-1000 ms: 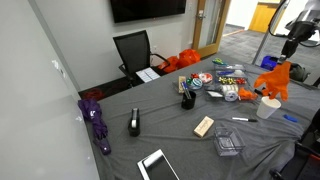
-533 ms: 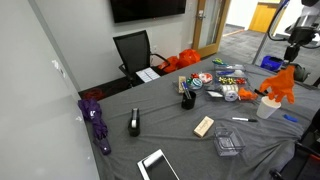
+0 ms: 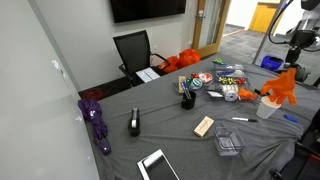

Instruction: Put the orange glove in the white cup

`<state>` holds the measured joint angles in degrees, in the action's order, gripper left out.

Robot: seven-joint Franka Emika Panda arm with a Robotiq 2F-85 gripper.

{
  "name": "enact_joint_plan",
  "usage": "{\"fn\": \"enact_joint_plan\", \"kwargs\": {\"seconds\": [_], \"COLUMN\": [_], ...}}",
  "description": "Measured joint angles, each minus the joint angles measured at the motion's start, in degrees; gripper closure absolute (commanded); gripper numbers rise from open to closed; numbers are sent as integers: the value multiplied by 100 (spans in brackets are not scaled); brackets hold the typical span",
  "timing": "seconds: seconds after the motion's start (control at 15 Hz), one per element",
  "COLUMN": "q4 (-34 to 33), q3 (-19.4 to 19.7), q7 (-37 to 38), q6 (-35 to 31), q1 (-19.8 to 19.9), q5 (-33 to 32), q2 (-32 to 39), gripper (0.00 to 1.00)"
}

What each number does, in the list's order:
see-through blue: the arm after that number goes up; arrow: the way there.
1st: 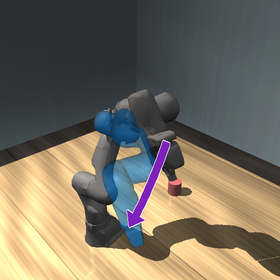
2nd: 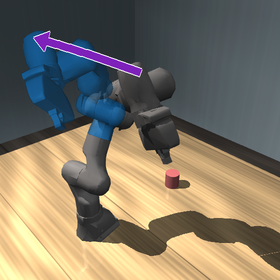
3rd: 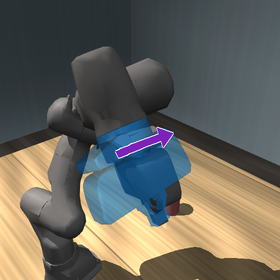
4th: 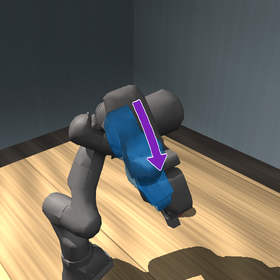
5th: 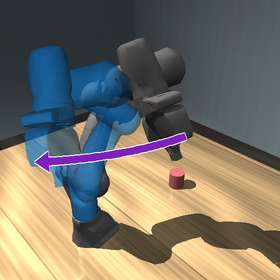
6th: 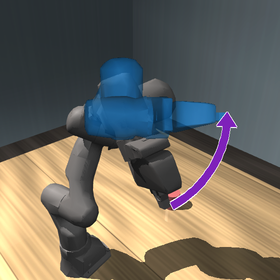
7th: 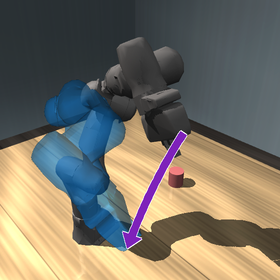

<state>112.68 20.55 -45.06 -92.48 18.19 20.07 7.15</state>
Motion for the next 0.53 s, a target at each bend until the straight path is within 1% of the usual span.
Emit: {"fn": "enact_joint_plan", "kwargs": {"seconds": [0.53], "q4": [13], "q3": [-20], "q7": [-263], "q6": [7], "q1": [97], "q5": [360], "q2": [263], "gripper": [100]}}
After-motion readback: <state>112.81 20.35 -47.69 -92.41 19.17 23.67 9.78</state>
